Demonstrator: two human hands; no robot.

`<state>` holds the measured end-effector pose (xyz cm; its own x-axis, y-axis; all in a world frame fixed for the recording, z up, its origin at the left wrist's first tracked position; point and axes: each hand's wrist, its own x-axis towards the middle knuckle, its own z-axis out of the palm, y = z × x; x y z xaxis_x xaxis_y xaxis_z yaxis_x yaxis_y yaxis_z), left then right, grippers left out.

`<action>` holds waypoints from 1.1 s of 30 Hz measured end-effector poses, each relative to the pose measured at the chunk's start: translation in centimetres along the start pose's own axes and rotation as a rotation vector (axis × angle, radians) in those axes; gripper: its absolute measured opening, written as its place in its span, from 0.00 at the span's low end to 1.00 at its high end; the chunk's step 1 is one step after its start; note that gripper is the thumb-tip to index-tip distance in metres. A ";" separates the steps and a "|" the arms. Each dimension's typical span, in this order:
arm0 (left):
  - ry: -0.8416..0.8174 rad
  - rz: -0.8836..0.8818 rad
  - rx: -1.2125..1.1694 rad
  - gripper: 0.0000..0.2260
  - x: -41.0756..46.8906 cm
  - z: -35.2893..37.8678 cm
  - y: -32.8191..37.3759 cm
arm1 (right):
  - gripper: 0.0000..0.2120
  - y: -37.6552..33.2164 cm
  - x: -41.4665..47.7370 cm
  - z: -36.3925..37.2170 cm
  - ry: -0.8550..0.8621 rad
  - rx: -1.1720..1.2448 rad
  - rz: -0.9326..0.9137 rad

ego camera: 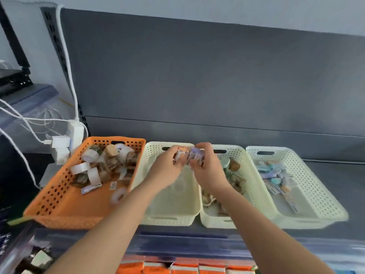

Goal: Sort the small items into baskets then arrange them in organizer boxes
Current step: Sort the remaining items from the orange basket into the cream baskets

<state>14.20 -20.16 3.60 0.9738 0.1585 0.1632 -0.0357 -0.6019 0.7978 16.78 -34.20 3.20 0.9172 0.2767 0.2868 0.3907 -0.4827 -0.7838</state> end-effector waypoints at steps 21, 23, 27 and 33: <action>-0.345 0.313 0.469 0.14 0.7 24.2 13.2 | 0.12 17.7 -6.2 -21.6 -0.159 -0.553 0.385; -0.255 0.284 0.362 0.09 1.1 23.0 13.0 | 0.11 17.3 -6.2 -21.0 -0.130 -0.520 0.283; -0.223 0.014 0.353 0.09 1.8 19.6 12.6 | 0.11 15.7 -5.2 -19.2 -0.212 -0.424 0.094; -0.892 -0.230 0.362 0.05 0.1 18.1 10.9 | 0.12 14.6 -4.2 -17.9 -0.289 -0.368 0.064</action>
<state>17.99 -40.84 1.84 0.7660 -0.2567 -0.5894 0.1016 -0.8570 0.5052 20.05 -57.25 0.37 0.9012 0.4317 0.0379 0.3836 -0.7541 -0.5330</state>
